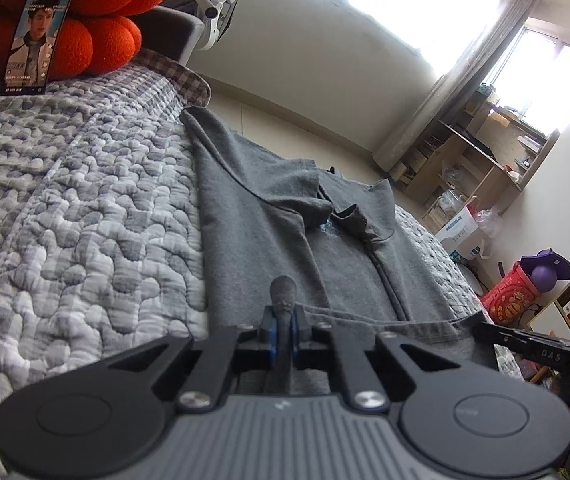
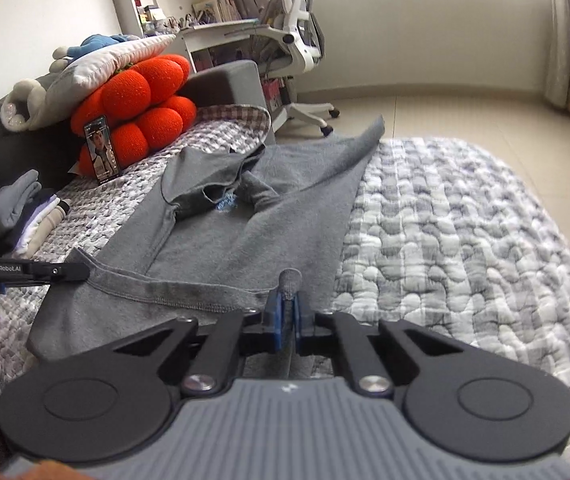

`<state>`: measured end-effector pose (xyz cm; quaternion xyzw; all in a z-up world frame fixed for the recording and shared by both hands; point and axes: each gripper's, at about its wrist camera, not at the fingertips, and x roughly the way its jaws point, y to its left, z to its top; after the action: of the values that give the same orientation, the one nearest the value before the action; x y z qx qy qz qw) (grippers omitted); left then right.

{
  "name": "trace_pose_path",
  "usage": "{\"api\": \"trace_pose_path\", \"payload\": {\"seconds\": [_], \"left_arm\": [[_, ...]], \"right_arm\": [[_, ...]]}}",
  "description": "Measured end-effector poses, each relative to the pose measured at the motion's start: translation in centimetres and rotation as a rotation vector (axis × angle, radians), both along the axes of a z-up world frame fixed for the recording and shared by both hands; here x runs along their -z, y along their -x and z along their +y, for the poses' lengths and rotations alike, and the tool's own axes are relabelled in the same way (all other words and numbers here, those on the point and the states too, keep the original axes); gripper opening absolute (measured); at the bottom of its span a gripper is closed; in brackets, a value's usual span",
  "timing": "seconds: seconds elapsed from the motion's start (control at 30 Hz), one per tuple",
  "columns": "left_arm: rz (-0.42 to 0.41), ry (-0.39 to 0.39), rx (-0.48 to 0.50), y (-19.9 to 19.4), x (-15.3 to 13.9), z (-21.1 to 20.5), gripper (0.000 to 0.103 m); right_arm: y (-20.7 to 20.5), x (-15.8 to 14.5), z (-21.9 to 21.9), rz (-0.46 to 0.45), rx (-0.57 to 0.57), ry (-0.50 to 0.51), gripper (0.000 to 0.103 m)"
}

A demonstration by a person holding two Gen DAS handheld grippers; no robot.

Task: Fold clothes
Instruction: 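Lift the hem with both grippers and fold it over toward the collar, then lower the folded hem onto the shirt and open both grippers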

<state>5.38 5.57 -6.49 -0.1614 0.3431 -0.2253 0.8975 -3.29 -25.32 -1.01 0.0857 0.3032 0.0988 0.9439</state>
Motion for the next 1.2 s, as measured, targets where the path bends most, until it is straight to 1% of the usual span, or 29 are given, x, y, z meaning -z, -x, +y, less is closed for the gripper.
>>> {"api": "trace_pose_path", "payload": {"seconds": [0.13,0.23,0.4,0.73,0.97,1.2], "left_arm": [[-0.04,0.012,-0.012,0.3,-0.6,0.1,0.006],[-0.048,0.018,-0.034,-0.2,-0.6,0.2,0.006],[-0.055,0.024,-0.072,-1.2,-0.4,0.1,0.006],[-0.078,0.037,-0.139,-3.6,0.0,-0.1,0.006],[-0.105,-0.008,-0.158,-5.2,0.2,-1.2,0.006],[-0.115,-0.028,-0.178,-6.4,0.6,-1.4,0.006]], "right_arm": [[0.1,-0.3,0.4,-0.046,0.013,0.03,0.007],[-0.5,-0.3,0.4,-0.065,0.027,0.027,0.007],[-2.0,-0.4,0.3,-0.081,0.054,0.014,0.007],[-5.2,0.2,0.5,-0.104,0.108,0.019,0.007],[-7.0,0.8,0.6,-0.11,0.153,0.04,0.007],[-8.4,1.4,0.5,-0.105,0.189,0.049,0.007]]}}
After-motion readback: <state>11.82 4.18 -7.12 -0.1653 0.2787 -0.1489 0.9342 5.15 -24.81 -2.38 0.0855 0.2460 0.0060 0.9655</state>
